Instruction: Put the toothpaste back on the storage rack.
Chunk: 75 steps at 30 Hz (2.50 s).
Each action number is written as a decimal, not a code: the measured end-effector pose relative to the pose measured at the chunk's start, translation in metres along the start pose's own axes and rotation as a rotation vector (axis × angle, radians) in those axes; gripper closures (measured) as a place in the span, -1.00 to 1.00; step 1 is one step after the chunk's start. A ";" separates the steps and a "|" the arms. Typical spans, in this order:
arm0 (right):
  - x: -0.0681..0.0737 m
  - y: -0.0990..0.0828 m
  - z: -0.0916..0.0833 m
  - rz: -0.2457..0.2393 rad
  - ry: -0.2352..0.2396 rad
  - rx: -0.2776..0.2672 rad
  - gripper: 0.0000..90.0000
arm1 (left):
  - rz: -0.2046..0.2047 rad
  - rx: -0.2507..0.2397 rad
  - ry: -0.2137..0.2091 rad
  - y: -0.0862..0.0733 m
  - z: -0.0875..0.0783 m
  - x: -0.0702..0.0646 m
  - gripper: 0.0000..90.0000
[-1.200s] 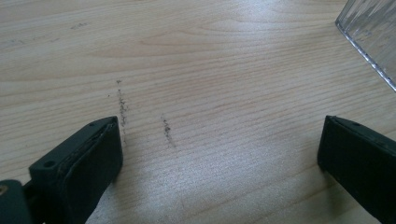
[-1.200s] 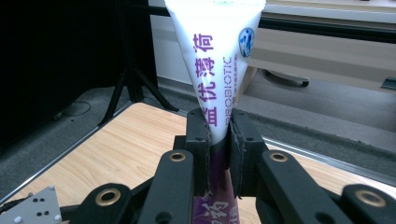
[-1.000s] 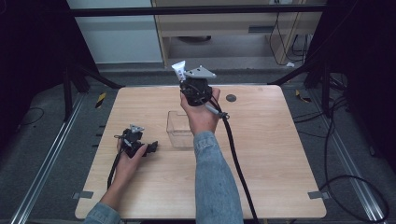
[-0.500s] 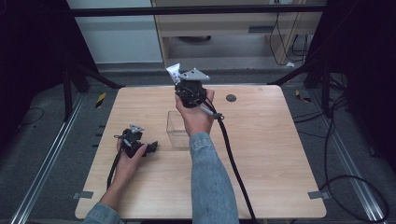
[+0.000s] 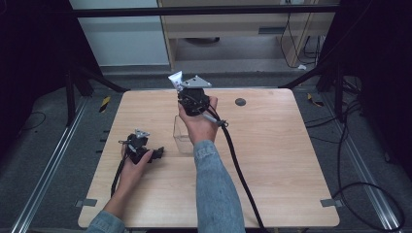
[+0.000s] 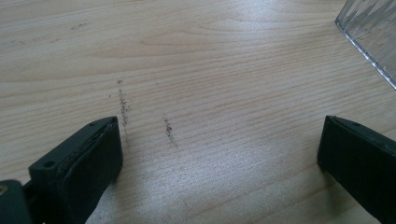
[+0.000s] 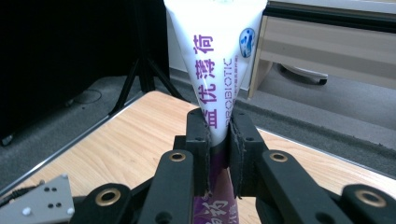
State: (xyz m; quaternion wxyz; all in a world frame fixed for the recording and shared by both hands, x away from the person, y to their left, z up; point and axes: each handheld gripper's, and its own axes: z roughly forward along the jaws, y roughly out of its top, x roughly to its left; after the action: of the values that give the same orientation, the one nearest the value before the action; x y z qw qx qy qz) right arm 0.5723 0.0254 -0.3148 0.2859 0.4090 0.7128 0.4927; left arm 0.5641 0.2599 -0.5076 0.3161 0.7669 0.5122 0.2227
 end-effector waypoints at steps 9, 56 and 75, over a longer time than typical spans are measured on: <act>0.006 -0.021 0.013 -0.014 0.003 0.031 0.77 | 0.000 -0.001 -0.001 0.000 0.000 0.000 -1.00; -0.003 -0.066 0.035 -0.030 -0.034 0.110 0.77 | 0.001 0.000 -0.003 0.000 0.000 0.001 -1.00; -0.003 -0.066 0.035 -0.045 -0.034 0.138 0.78 | 0.003 0.000 -0.005 0.000 0.000 0.002 -1.00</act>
State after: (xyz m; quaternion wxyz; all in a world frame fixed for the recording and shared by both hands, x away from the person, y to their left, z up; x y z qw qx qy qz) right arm 0.5825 0.0274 -0.3890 0.2802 0.4201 0.7492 0.4286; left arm 0.5646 0.2617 -0.5076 0.3173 0.7682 0.5101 0.2213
